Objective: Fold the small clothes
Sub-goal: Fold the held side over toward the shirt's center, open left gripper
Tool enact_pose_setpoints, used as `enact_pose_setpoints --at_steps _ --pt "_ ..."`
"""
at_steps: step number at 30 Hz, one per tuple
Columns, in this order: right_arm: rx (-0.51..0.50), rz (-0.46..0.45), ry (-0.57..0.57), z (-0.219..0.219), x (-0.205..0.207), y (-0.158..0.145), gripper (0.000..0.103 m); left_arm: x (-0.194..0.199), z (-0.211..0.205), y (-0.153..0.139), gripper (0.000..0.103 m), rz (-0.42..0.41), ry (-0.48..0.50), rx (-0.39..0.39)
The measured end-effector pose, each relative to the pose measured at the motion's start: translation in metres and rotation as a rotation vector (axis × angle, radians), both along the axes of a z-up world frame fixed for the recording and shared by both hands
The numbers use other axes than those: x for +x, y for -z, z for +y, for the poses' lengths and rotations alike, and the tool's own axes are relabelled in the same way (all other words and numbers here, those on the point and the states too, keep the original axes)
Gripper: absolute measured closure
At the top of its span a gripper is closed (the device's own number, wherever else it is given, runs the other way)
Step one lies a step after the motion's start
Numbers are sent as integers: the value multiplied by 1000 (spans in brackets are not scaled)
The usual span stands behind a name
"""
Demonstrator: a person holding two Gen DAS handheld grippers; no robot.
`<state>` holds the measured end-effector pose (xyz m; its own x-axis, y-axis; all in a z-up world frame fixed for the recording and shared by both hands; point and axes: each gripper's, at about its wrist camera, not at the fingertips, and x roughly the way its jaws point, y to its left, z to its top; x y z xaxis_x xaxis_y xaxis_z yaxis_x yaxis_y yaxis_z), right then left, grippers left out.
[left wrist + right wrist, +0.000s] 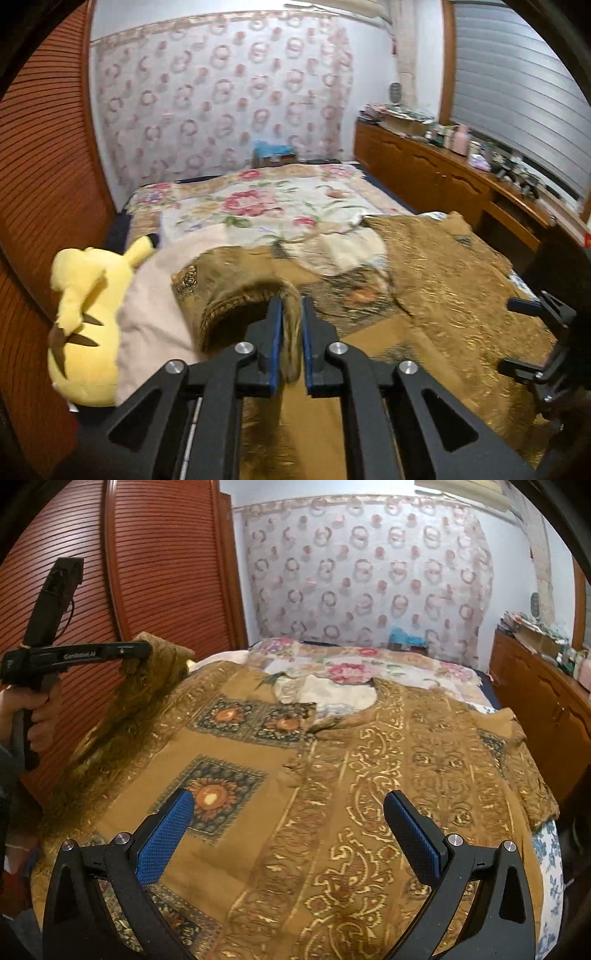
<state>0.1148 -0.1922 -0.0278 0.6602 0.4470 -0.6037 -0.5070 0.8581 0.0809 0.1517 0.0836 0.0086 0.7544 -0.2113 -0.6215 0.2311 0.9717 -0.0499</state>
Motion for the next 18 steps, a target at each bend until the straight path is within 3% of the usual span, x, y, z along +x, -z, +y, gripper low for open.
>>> enact_pose_setpoints --at_steps 8,12,18 --pt "-2 11 14 -6 2 6 0 -21 1 -1 66 -21 16 -10" --pt "-1 12 12 -6 2 7 0 -32 15 9 48 -17 -11 -15" --pt "-32 -1 -27 4 6 7 0 -51 44 31 46 -7 -71 -41"
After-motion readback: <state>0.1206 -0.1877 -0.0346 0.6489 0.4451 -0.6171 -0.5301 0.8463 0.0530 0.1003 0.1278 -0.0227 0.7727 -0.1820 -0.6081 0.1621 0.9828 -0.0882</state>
